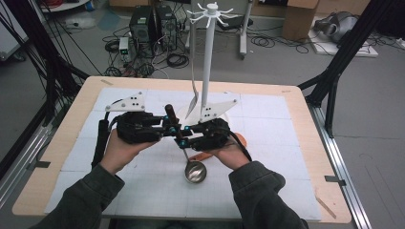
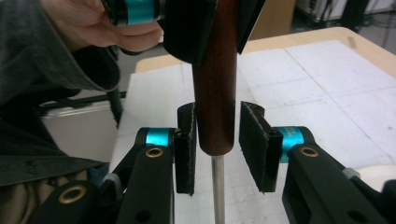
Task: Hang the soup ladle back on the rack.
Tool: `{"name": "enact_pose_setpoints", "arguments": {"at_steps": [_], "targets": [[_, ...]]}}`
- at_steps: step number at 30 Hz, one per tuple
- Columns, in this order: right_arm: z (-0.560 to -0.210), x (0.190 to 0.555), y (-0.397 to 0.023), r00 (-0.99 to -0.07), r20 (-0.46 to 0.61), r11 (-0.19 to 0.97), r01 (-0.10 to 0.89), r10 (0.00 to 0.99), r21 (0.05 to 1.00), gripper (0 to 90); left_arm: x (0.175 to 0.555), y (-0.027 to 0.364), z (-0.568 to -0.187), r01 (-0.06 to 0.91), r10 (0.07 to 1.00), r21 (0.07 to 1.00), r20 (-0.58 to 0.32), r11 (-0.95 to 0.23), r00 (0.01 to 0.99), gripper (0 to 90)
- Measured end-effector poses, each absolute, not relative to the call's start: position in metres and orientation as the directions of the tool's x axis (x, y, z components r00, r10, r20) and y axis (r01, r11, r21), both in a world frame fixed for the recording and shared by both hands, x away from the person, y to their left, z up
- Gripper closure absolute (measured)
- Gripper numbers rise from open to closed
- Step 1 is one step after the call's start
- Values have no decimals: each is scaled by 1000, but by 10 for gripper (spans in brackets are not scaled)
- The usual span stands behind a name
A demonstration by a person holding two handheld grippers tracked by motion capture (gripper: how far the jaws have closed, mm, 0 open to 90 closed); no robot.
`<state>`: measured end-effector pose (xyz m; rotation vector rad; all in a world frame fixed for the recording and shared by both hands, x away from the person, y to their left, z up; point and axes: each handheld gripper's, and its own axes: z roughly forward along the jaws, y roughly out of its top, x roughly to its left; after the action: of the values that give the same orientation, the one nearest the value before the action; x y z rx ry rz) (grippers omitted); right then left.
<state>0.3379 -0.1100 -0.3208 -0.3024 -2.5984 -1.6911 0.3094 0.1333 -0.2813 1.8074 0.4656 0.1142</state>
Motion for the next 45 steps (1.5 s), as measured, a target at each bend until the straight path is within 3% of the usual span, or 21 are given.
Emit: {"name": "enact_pose_setpoints", "arguments": {"at_steps": [5, 10, 15, 22, 36, 45], "targets": [[-321, 337, -107, -987, 131, 379, 157, 94, 912, 727, 311, 134, -282, 256, 346, 945, -175, -205, 922, 729], [-319, 335, -106, -988, 106, 385, 140, 110, 912, 735, 312, 136, -281, 269, 346, 943, -191, -194, 919, 703], [-317, 336, -114, -979, 109, 380, 168, 172, 909, 736, 311, 145, -281, 271, 362, 940, -185, -206, 914, 635], [-311, 339, -128, -963, 93, 350, 181, 254, 919, 737, 310, 159, -287, 277, 402, 939, -177, -204, 898, 615], [-293, 349, -147, -934, 85, 313, 200, 347, 928, 737, 306, 180, -297, 283, 456, 932, -155, -226, 876, 519], [-280, 359, -155, -917, 83, 288, 207, 391, 935, 737, 303, 194, -307, 296, 483, 928, -158, -225, 861, 505]]}}
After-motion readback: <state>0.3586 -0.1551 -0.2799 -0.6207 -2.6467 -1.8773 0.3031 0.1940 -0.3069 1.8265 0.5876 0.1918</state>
